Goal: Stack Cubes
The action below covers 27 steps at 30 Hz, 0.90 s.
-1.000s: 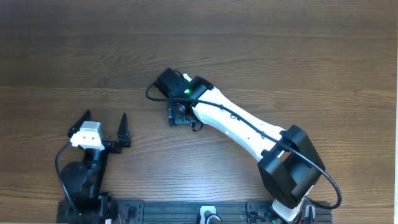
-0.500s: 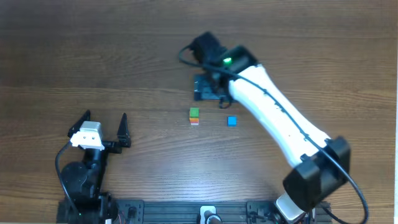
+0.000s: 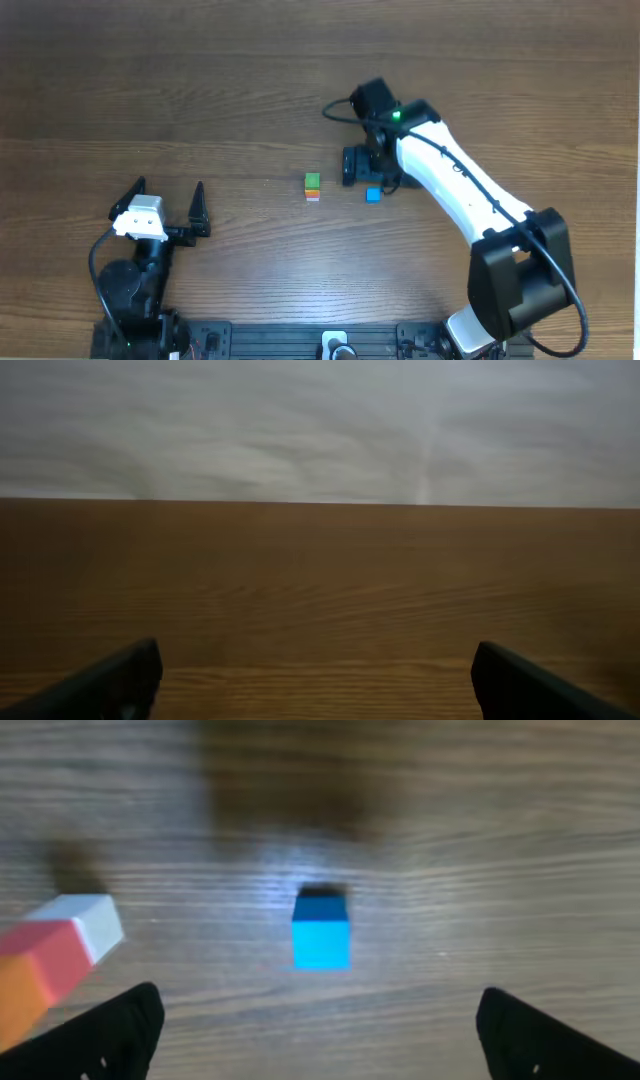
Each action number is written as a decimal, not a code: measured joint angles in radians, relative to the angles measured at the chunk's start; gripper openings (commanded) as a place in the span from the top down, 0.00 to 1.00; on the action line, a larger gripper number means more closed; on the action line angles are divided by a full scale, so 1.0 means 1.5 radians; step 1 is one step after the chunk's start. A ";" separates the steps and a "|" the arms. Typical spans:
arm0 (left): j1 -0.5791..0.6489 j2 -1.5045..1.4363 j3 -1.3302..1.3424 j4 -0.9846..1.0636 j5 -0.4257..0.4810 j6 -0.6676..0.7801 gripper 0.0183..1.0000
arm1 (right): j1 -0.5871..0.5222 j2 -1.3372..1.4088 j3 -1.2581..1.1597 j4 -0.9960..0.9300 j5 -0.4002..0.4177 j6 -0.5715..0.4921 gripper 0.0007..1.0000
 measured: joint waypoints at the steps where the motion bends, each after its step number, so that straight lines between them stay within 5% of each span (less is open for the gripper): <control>1: 0.000 0.000 0.000 0.000 0.000 0.000 0.00 | 0.000 0.000 -0.014 0.010 -0.005 -0.001 0.01; 27: 0.000 0.000 0.000 0.000 0.000 0.000 0.00 | 0.000 0.003 -0.153 0.176 -0.019 -0.030 0.09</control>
